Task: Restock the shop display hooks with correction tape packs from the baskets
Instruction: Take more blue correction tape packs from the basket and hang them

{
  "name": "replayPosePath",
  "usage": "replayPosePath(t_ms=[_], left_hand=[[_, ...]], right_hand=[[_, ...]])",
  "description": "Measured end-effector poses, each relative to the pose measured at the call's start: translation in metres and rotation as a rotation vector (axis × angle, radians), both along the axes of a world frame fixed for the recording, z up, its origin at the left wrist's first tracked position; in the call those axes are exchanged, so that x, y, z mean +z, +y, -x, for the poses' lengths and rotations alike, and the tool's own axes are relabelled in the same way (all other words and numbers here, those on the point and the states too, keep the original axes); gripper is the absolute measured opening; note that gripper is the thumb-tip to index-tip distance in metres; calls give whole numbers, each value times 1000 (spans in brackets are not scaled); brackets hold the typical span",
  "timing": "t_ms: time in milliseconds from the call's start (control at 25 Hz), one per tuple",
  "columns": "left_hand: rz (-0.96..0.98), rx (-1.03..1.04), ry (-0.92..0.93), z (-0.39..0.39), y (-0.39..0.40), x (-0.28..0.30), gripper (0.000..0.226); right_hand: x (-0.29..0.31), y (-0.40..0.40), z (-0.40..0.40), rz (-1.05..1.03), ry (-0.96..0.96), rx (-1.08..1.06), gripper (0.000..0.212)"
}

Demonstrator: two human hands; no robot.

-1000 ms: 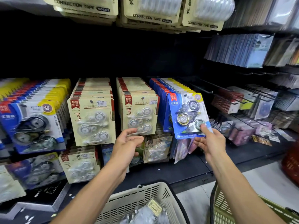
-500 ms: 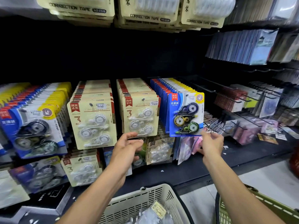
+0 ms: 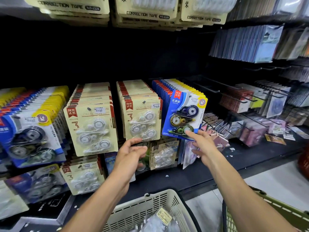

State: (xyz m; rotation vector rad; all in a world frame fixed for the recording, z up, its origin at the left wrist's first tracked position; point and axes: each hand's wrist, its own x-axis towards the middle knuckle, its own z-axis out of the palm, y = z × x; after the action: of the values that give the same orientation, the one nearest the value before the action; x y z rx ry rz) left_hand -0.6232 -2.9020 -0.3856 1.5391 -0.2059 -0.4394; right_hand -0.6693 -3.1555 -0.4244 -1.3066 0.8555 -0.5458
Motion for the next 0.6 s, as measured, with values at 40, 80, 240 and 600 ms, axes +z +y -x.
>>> replayPosePath(t_ms=[40, 80, 240, 600], left_hand=[[-5, 0, -2, 0, 0, 0, 22], [-10, -2, -5, 1, 0, 0, 23], [-39, -18, -33, 4, 1, 0, 23], [-99, -5, -72, -12, 5, -7, 23]], right_hand=[[2, 2, 0, 17, -10, -56, 61], [4, 5, 1, 114, 15, -162, 65], [23, 17, -3, 1080, 205, -271, 59], [20, 4, -59, 1102, 321, 47, 86]])
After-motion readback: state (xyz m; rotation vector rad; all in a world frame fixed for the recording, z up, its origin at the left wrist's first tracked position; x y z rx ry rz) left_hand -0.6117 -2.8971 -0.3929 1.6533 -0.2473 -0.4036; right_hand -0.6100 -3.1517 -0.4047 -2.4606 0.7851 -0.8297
